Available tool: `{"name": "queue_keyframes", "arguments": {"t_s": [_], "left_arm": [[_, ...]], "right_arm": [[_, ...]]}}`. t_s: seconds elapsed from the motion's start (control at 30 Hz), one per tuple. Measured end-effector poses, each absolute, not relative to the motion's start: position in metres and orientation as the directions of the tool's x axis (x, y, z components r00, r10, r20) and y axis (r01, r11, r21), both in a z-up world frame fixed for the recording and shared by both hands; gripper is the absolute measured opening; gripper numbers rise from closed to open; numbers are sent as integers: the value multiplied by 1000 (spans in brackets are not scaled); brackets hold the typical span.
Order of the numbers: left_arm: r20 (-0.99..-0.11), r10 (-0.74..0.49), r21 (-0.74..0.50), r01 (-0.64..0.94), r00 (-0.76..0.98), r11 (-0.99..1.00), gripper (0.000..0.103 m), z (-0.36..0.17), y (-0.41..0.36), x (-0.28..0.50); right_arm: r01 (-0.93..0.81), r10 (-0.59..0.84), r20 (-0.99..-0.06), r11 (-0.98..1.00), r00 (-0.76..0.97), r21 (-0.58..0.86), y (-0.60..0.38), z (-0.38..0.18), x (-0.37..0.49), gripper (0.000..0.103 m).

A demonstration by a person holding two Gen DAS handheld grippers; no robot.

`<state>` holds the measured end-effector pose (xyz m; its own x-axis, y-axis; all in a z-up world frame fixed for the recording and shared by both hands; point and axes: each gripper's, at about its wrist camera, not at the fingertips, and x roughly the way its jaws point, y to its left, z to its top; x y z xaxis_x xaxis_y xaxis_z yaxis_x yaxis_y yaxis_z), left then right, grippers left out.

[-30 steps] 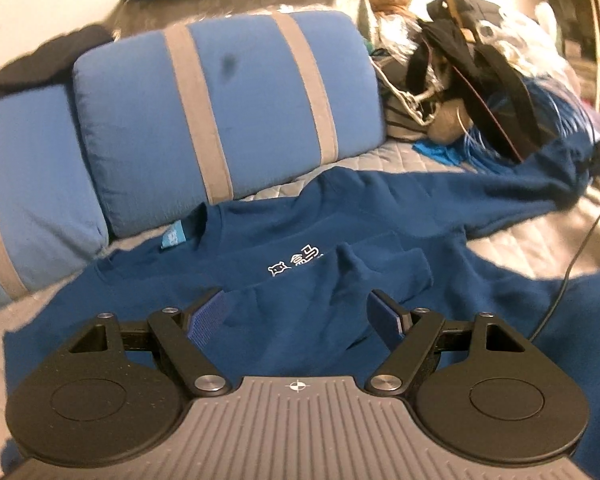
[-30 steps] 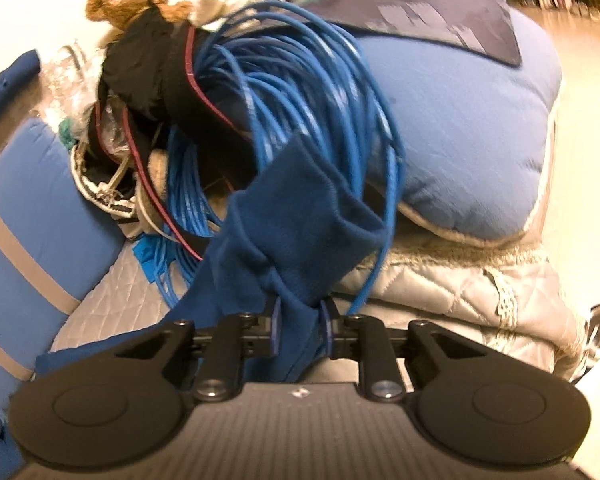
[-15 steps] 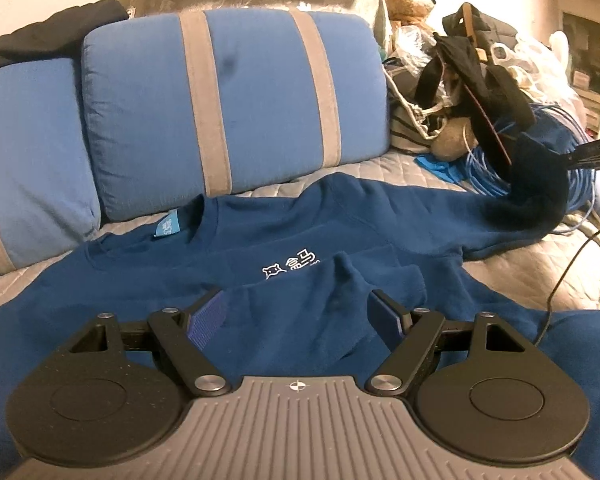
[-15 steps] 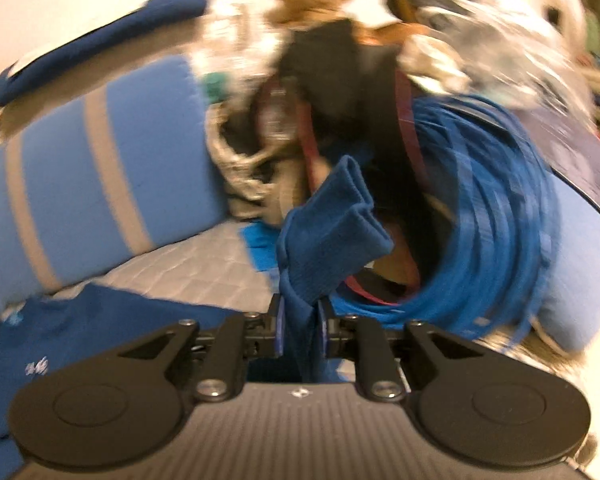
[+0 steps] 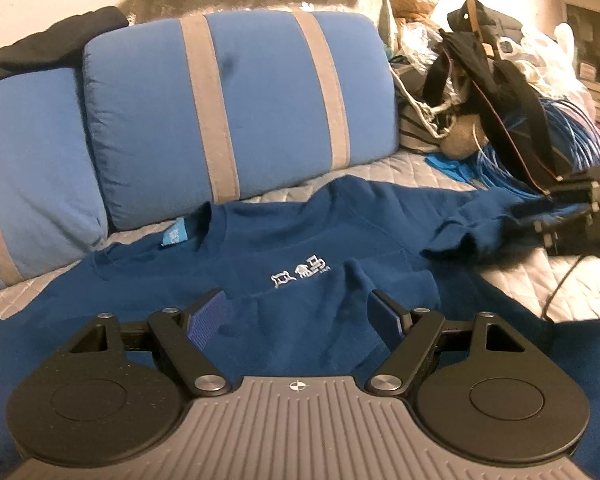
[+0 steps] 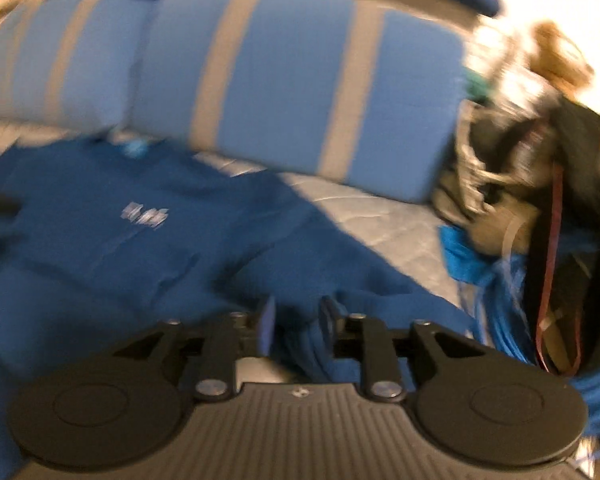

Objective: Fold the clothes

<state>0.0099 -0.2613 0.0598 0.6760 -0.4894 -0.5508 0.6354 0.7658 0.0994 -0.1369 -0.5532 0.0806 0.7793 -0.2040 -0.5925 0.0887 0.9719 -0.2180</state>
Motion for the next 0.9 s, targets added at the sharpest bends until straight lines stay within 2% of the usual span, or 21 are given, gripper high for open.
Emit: {"name": "queue_keyframes", "arguments": {"t_s": [0.03, 0.1, 0.3, 0.37, 0.53, 0.77, 0.9], "left_arm": [[-554, -484, 108, 635, 677, 765, 77, 59, -263, 10], [-561, -476, 132, 641, 677, 756, 77, 56, -266, 8], [-599, -415, 187, 624, 685, 759, 77, 46, -275, 8], [-608, -385, 244, 624, 695, 742, 77, 48, -284, 5], [-602, -410, 303, 671, 685, 677, 77, 69, -308, 2], [-628, -444, 178, 674, 639, 717, 77, 57, -318, 10], [-622, -485, 14, 629, 614, 778, 77, 42, -289, 10]], "right_arm": [[66, -200, -597, 969, 777, -239, -549, 78, -138, 61], [22, -193, -606, 960, 772, -278, -544, 75, -141, 71], [-68, -223, -612, 907, 759, -415, -539, 65, -155, 71], [-78, -251, -599, 880, 760, -468, -538, 64, -161, 70], [-123, -277, -583, 824, 764, -552, -533, 62, -164, 68], [-197, -322, -570, 719, 756, -667, -522, 54, -162, 65], [-252, -345, -561, 636, 752, -729, -518, 42, -161, 56]]}}
